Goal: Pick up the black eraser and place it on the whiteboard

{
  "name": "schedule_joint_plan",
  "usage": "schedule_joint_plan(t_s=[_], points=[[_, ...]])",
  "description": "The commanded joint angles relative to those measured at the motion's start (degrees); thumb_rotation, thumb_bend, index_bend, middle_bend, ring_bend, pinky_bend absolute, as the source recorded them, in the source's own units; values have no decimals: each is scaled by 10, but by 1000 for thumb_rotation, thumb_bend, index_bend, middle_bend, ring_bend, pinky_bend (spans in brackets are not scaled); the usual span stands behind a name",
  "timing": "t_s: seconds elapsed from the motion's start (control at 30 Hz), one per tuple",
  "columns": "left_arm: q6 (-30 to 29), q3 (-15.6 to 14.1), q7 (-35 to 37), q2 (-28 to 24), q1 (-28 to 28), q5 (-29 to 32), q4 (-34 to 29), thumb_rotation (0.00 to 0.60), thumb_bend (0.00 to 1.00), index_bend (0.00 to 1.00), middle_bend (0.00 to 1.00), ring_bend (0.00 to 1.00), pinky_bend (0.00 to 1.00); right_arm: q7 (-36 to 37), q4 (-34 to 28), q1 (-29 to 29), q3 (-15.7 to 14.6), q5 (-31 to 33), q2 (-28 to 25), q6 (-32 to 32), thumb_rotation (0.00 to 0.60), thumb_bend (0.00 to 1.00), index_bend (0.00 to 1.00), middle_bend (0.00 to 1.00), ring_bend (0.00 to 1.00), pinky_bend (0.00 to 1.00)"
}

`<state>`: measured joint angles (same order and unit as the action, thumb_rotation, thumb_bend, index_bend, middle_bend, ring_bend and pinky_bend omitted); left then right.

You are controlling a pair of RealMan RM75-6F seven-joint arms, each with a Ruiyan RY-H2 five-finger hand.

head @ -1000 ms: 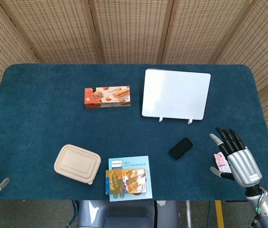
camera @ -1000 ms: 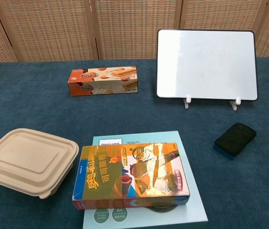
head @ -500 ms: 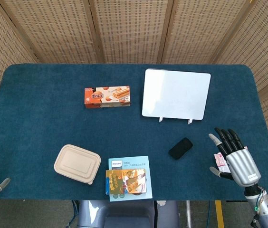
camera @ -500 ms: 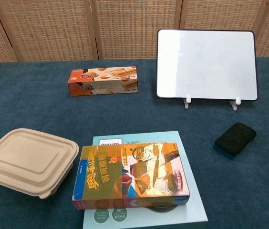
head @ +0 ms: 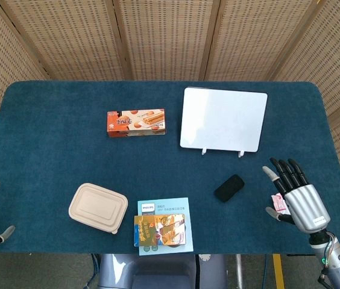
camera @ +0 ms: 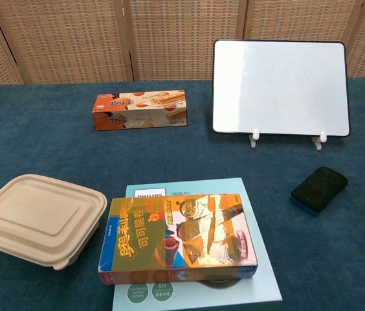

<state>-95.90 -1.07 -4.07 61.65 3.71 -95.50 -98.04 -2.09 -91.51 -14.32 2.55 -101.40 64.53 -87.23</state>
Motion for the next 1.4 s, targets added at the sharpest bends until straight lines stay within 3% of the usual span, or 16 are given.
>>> schedule_joint_plan(t_s=[0.03,0.33,0.77,1.4], points=[[0,0,0,0,0,0,0,600,0,0,0,0,0,-47,-10,-27,16,-15,-15,27,600,41,156,0,0,0],[7,-1,-3,2,-3,0,1,600,0,0,0,0,0,-171,-36,-69,23,-9,-45,118,600,46,219,0,0,0],[16,-2,-10,6,-7,3,1,600,0,0,0,0,0,-296,-44,-123,22,47,-24,254,600,53,316,0,0,0],[22,-4,-17,10,-10,4,3,600,0,0,0,0,0,-397,-82,-171,14,124,-13,363,600,53,324,0,0,0]])
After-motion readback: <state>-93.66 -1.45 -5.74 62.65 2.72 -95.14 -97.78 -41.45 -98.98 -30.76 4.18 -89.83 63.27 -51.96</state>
